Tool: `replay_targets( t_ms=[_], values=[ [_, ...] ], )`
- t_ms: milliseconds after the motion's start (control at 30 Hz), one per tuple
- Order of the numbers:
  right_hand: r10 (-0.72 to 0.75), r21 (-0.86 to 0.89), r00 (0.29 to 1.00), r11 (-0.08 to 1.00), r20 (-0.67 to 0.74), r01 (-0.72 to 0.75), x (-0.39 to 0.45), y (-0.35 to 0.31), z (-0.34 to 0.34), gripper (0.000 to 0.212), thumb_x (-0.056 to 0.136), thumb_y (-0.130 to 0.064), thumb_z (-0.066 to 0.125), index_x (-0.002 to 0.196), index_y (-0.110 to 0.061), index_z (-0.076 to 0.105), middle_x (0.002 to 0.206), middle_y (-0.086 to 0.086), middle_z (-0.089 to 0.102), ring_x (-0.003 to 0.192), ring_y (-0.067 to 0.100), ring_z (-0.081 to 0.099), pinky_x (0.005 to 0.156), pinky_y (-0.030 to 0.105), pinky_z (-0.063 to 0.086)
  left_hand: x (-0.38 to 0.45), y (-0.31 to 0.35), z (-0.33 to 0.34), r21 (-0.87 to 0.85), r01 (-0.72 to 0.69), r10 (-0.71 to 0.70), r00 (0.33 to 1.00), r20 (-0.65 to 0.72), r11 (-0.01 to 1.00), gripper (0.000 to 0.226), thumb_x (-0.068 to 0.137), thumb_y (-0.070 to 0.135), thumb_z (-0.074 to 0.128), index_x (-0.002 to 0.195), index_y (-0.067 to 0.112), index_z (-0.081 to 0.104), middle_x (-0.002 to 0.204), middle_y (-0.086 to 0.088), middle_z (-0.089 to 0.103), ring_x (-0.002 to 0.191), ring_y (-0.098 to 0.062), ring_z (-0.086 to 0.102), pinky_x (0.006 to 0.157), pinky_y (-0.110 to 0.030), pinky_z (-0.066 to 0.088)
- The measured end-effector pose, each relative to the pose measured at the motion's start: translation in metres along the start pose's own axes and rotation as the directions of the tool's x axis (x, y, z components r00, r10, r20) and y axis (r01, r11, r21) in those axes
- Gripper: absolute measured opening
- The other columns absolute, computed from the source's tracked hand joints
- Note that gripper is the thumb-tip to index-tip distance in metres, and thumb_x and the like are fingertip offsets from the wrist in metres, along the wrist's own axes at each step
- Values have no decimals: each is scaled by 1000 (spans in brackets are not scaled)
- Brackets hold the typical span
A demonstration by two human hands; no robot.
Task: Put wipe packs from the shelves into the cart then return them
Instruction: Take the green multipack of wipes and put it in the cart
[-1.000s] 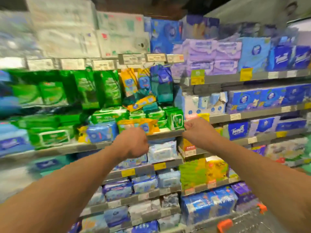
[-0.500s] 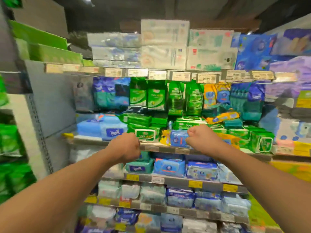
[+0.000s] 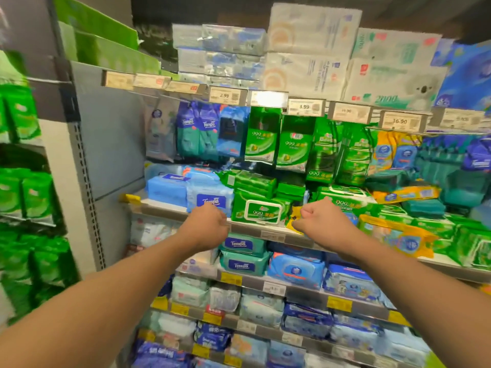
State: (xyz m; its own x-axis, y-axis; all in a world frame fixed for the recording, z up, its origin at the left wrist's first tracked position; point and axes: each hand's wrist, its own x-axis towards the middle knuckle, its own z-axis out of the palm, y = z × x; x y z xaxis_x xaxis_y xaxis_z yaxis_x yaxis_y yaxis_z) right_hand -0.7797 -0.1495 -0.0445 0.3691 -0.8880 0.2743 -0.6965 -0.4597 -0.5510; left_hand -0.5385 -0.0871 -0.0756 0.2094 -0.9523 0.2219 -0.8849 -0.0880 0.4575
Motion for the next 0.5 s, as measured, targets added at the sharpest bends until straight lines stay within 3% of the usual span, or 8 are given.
replay_targets(
  t_ms=[100,200,267,400,433,500],
  values=[
    [38,17,999,999,15,-38,28,17,11,52,79,-13,68,47,-19,27,37,-8,20,48,15,25,51,29,20,26,2,21,-183,43,-53,997,-48,982,34,85,0,51,54,9,42,63,-21,50,69,-41,52,60,-42,45],
    [25,-25,1000,999,6,-25,62,34,24,51,80,-18,69,49,-16,29,40,-7,24,49,16,29,48,30,21,61,1,42,-341,114,-144,988,-63,933,39,81,-4,51,50,13,35,51,-7,36,53,-25,35,50,-35,27],
    [-8,-124,1000,992,3,8,87,42,33,45,82,-22,67,53,-15,33,47,-5,33,55,19,37,49,29,25,90,-1,54,-420,187,-230,972,-53,888,39,77,-1,55,51,15,31,51,0,33,56,-22,32,55,-31,25],
    [-140,-279,986,947,89,160,144,53,50,18,81,-32,65,78,-24,49,79,-2,52,89,26,56,69,32,40,148,-2,67,-567,299,-354,935,14,767,38,81,19,67,59,17,36,55,1,42,57,-20,33,64,-33,34],
    [-179,-319,978,925,111,206,158,54,55,18,81,-35,64,90,-24,53,91,1,53,98,27,54,76,34,41,161,-2,68,-592,316,-363,931,42,741,33,84,24,66,62,16,41,63,-1,52,58,-20,36,66,-33,37],
    [-208,-394,967,885,146,249,184,54,63,41,82,-40,63,116,-20,54,112,7,52,111,29,49,90,37,42,182,-4,71,-616,355,-388,918,86,703,22,85,30,62,74,15,51,78,-6,62,58,-21,43,61,-28,39]
  ],
)
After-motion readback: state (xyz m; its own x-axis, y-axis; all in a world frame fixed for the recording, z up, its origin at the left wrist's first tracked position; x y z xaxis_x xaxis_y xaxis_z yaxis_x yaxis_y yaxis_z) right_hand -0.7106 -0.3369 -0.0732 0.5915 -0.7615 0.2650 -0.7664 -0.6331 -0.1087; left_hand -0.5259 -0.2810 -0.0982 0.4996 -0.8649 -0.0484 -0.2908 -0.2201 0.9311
